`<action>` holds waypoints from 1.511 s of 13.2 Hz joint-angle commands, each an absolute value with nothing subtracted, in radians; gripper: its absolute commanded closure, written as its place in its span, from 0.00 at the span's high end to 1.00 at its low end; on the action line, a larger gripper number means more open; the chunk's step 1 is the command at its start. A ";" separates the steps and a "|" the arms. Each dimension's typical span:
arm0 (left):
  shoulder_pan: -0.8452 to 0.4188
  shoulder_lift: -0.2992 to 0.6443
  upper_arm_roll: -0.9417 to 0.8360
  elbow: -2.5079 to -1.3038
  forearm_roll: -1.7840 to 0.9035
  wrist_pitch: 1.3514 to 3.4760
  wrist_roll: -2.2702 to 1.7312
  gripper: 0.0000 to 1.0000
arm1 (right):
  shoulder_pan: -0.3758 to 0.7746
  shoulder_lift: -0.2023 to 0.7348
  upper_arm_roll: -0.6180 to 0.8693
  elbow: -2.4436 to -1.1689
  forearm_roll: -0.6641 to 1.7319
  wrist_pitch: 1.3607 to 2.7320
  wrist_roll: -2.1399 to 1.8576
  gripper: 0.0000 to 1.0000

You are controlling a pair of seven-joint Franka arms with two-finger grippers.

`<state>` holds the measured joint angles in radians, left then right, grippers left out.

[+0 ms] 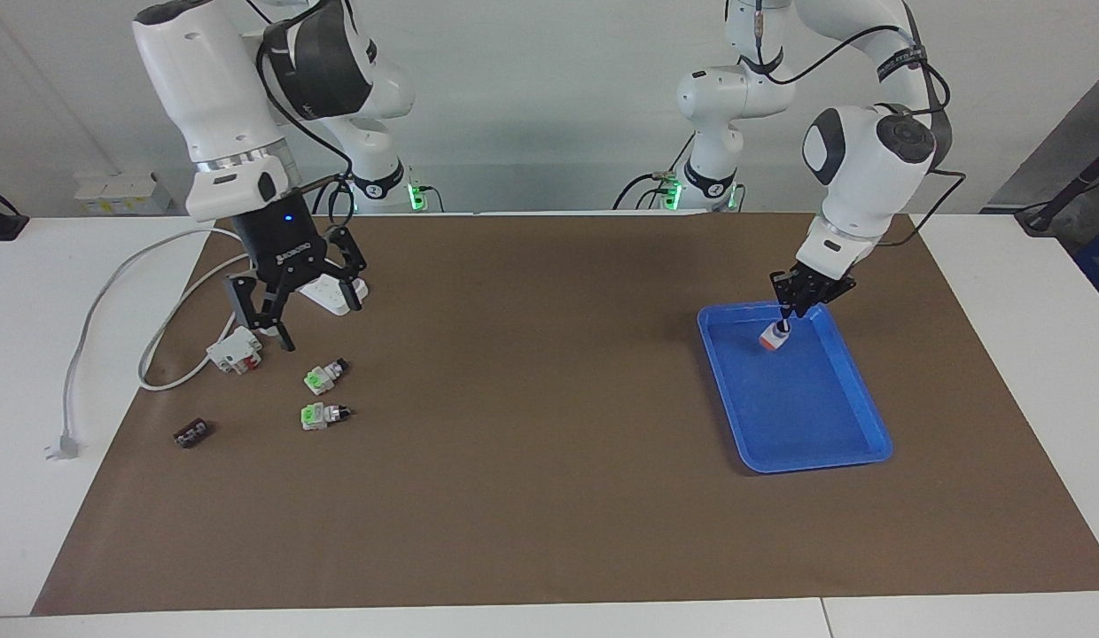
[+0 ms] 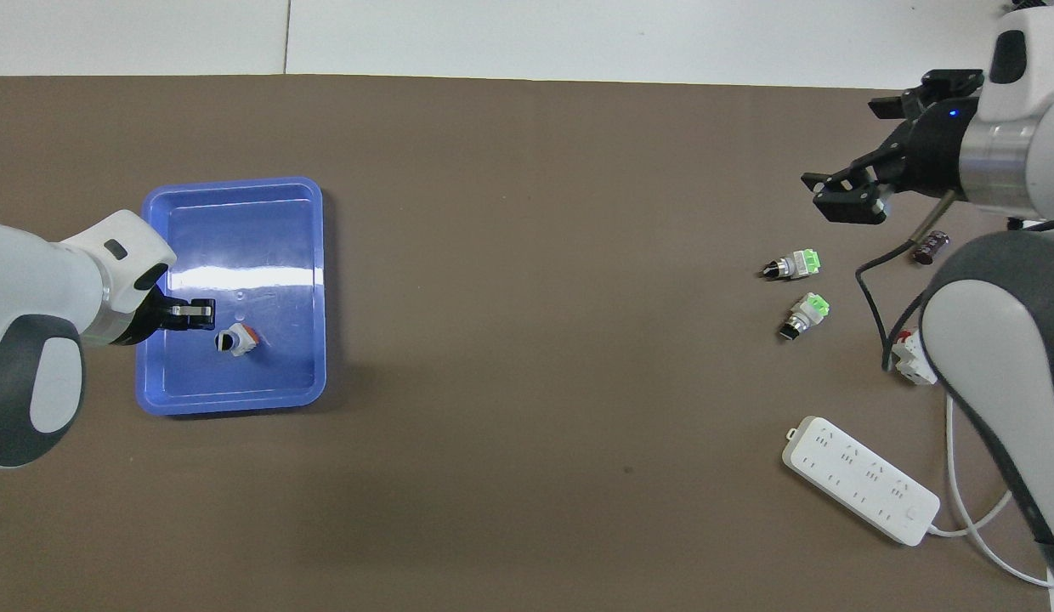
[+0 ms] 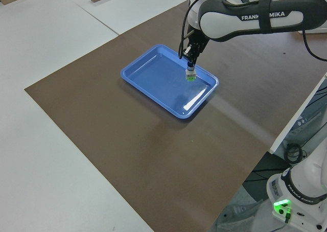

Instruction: Turn and place switch with both arms

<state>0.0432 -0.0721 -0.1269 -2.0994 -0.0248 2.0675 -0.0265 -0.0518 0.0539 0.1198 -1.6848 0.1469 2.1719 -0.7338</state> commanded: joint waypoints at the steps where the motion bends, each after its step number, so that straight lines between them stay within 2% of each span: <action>1: 0.051 -0.037 -0.132 -1.940 -0.002 1.912 -0.018 0.99 | -0.012 0.029 0.039 -1.689 0.124 2.119 -0.597 1.00; 3: 0.049 -0.008 -0.132 -1.809 -0.002 1.779 -0.018 1.00 | -0.012 0.026 0.022 -1.687 0.120 2.105 -0.534 1.00; 5: 0.045 -0.006 -0.133 -1.731 0.000 1.697 -0.017 1.00 | -0.012 0.020 0.015 -1.671 0.068 2.039 -0.377 1.00; 10: 0.032 0.015 -0.140 -1.570 0.034 1.470 -0.017 1.00 | 0.012 0.021 0.037 -1.543 -0.127 1.751 0.021 1.00; 15: 0.029 0.040 -0.147 -1.505 0.009 1.431 -0.011 1.00 | 0.011 0.023 0.071 -1.470 -0.089 1.591 0.189 1.00; 18: 0.029 0.032 -0.147 -1.531 0.003 1.497 -0.012 1.00 | 0.011 -0.018 0.071 -1.511 -0.048 1.526 0.221 1.00; 20: 0.031 0.028 -0.147 -1.545 0.003 1.511 -0.011 1.00 | 0.012 -0.072 0.066 -1.586 -0.031 1.522 0.235 1.00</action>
<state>0.0324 0.0270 -0.1487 -1.5399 0.0128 1.4899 -0.0217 0.0186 -0.0027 0.0658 -1.4985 -0.0584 1.5209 0.2099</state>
